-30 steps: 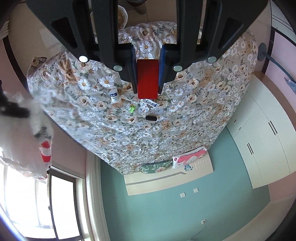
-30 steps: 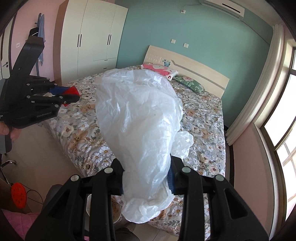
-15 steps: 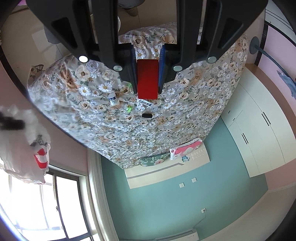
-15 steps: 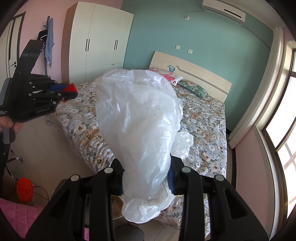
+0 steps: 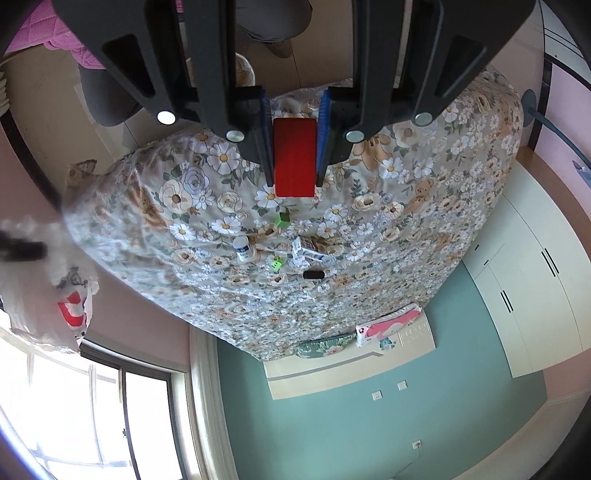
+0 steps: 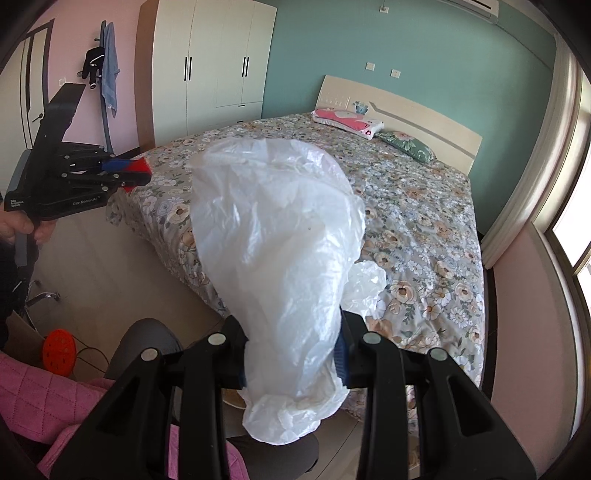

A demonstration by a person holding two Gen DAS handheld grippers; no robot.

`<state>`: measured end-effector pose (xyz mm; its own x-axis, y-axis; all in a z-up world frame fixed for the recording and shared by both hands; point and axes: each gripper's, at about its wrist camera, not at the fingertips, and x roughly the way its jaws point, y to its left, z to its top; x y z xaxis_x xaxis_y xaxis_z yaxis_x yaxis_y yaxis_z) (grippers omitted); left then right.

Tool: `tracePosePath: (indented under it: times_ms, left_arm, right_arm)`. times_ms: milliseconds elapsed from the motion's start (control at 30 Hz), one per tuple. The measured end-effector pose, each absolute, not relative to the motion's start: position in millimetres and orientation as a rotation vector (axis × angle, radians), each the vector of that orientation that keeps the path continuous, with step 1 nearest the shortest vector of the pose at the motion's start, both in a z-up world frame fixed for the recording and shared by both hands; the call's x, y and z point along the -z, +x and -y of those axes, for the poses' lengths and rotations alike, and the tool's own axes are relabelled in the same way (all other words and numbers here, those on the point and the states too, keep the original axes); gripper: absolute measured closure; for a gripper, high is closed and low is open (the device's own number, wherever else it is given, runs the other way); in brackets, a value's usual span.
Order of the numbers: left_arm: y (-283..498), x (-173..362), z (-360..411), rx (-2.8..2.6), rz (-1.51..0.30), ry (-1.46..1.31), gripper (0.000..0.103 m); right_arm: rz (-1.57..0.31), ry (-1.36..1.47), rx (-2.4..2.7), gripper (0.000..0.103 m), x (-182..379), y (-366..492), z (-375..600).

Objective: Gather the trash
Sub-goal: 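Carry the bag and red block with both tools over the white bin, then open the right tool to drop the bag while the left tool drops the red block into the bin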

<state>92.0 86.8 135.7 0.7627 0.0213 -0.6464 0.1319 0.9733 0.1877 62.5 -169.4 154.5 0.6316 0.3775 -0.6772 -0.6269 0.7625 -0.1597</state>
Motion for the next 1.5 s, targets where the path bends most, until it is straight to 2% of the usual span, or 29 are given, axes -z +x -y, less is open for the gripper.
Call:
tracePosePath:
  times_ms: [367, 1067, 1500]
  left_arm:
    - [114.6, 7.0, -68.9, 0.181, -0.925, 0.130, 0.081]
    - [167.0, 242.8, -54.7, 0.204, -1.273, -0.028, 0.081]
    - [211.4, 357.4, -55.5, 0.184, -1.410, -0.159, 0.081]
  right_arm:
    - [-0.891, -0.352, -0.664, 0.068, -19.5, 77.2, 148.6]
    - [-1.325, -0.181, -0.673, 0.068, 250.9, 140.3, 101.7]
    - [-1.481, -0.097, -0.558, 0.068, 373.4, 188.9, 84.7]
